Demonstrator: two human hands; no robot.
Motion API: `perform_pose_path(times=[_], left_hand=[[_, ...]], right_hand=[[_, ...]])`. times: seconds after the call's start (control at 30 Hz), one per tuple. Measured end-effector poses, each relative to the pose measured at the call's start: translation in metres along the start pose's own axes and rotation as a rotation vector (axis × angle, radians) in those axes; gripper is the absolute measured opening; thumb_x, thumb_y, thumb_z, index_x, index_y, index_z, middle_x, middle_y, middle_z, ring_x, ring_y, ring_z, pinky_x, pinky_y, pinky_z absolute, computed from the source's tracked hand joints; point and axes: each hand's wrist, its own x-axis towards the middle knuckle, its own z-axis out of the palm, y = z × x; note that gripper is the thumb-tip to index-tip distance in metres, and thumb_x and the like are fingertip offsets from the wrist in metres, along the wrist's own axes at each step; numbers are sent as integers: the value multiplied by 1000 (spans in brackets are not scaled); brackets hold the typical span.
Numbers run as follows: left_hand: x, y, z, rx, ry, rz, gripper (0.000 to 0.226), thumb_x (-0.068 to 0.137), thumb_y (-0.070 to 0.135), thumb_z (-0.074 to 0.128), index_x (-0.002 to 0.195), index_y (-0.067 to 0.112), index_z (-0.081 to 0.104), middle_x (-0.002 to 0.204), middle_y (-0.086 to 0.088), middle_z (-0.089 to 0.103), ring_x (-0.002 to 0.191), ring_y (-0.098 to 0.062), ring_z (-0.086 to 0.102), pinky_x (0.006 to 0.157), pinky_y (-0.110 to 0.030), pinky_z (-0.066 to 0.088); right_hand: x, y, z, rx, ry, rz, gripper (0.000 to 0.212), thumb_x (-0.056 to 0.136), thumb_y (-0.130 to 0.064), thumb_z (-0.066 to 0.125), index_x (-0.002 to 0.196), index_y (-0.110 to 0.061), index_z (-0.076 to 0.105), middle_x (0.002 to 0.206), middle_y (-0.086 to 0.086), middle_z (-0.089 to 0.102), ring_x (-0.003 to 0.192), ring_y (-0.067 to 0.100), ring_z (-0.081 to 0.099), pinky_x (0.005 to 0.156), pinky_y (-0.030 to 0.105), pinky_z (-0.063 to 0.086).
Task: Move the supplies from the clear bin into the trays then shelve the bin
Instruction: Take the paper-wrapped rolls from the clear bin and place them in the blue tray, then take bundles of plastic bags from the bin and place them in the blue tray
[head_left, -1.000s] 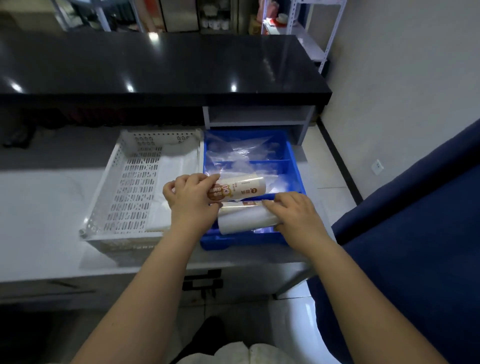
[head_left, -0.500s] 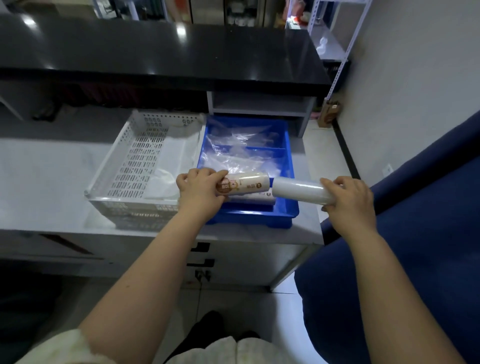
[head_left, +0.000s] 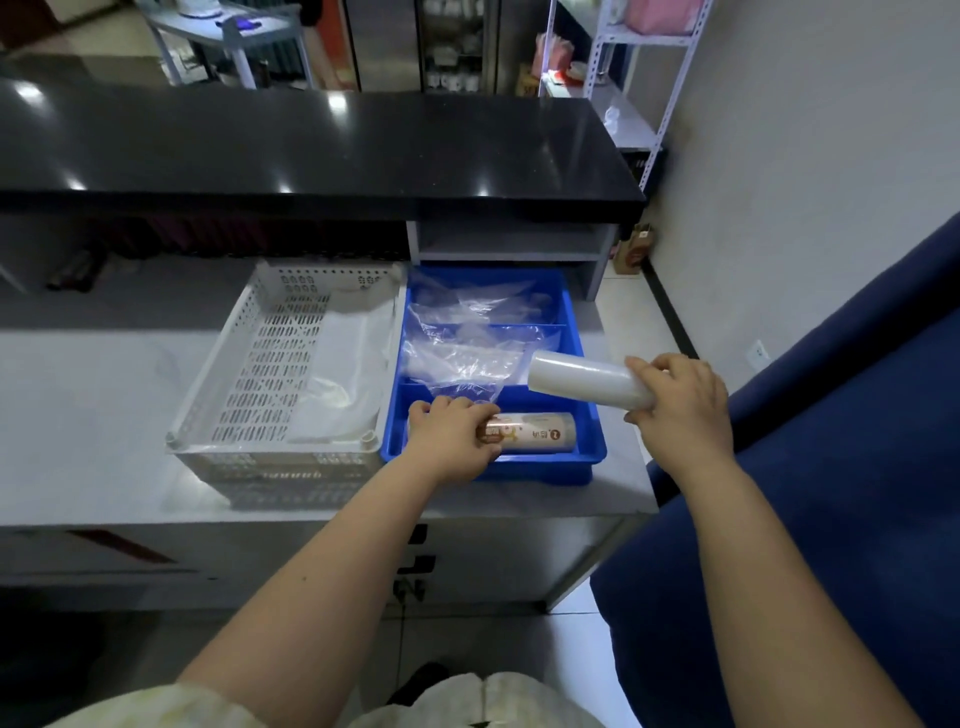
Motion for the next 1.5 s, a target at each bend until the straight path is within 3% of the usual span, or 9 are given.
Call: perform_pose_path(times=[0.17, 0.3, 0.4, 0.57, 0.7, 0.9, 1.07, 1.2, 1.5], left_hand=[[1, -2, 4, -14, -34, 16, 43, 89, 47, 47, 132, 41, 47, 132, 4, 51, 122, -23, 38, 98, -45, 26], [-3, -6, 6, -28, 33, -31, 41, 91, 33, 47, 131, 40, 50, 134, 4, 50, 123, -22, 39, 101, -44, 24], [-5, -12, -2, 4, 126, -29, 47, 88, 33, 50, 134, 40, 47, 131, 6, 52, 119, -21, 41, 99, -41, 26], [-16, -39, -28, -65, 351, -70, 38, 82, 26, 59, 119, 35, 62, 117, 6, 59, 116, -21, 45, 96, -40, 26], [-26, -61, -48, -106, 473, -174, 37, 79, 20, 63, 114, 30, 67, 113, 2, 62, 110, -26, 48, 91, -41, 28], [-42, -63, -47, -95, 439, -212, 38, 80, 22, 62, 117, 30, 64, 114, 2, 61, 111, -25, 47, 92, -40, 29], [-56, -59, -35, -29, 400, -230, 38, 82, 28, 61, 120, 31, 61, 116, 5, 60, 113, -22, 46, 96, -41, 26], [-72, -72, -34, -14, 406, -317, 40, 81, 29, 60, 121, 32, 60, 117, 5, 59, 115, -23, 44, 98, -40, 21], [-182, -176, -44, 6, 462, -591, 44, 81, 34, 56, 124, 35, 55, 122, 8, 55, 116, -20, 40, 98, -41, 21]], right_hand=[[4, -9, 7, 12, 1, -30, 57, 80, -17, 74, 132, -21, 50, 117, 5, 52, 108, 25, 41, 95, 40, 37], [9, -11, 9, 26, 0, -60, 56, 79, -16, 74, 131, -20, 52, 116, 6, 52, 107, 26, 41, 96, 41, 36], [11, -17, 12, 19, -21, -107, 53, 81, -17, 72, 130, -20, 52, 116, 6, 52, 106, 26, 42, 94, 40, 36], [11, -31, 27, 44, -117, -161, 53, 81, -20, 70, 131, -23, 51, 120, 4, 51, 109, 25, 41, 97, 37, 32], [15, -68, 49, 37, -211, -311, 58, 74, -18, 74, 129, -23, 55, 117, 4, 55, 106, 29, 47, 93, 38, 34], [18, -99, 77, 92, -297, -341, 59, 77, -17, 68, 133, -25, 49, 128, 3, 54, 111, 28, 46, 97, 38, 34], [12, -110, 74, 249, -184, -390, 52, 74, -24, 76, 123, -24, 59, 119, 0, 58, 109, 26, 48, 93, 39, 36], [6, -158, 66, 303, -213, -539, 39, 78, -16, 71, 116, -20, 65, 114, 1, 62, 105, 28, 51, 89, 42, 38], [-33, -319, 73, 227, -272, -892, 40, 81, -18, 66, 121, -21, 61, 118, 4, 59, 108, 31, 48, 87, 42, 38]])
